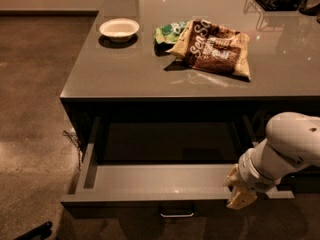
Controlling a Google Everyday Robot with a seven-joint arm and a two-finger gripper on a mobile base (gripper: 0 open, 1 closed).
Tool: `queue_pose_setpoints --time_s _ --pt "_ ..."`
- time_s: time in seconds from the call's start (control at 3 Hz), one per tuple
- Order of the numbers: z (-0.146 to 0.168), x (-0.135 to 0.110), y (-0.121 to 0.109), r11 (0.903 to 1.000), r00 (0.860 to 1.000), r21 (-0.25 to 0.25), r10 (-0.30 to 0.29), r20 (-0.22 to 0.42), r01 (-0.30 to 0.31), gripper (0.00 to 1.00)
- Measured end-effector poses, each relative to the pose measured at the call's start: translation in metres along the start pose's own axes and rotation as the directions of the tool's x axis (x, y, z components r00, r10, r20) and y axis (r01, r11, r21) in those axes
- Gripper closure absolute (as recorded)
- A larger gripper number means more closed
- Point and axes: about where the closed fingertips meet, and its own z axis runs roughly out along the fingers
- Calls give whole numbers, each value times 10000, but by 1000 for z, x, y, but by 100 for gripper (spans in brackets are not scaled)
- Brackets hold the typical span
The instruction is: Open top drawer
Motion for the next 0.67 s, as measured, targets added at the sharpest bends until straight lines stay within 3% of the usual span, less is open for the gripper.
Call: queue_pose_setpoints --time_s 0.67 --pt "-1 -1 1 10000 10000 5 -31 -21 31 58"
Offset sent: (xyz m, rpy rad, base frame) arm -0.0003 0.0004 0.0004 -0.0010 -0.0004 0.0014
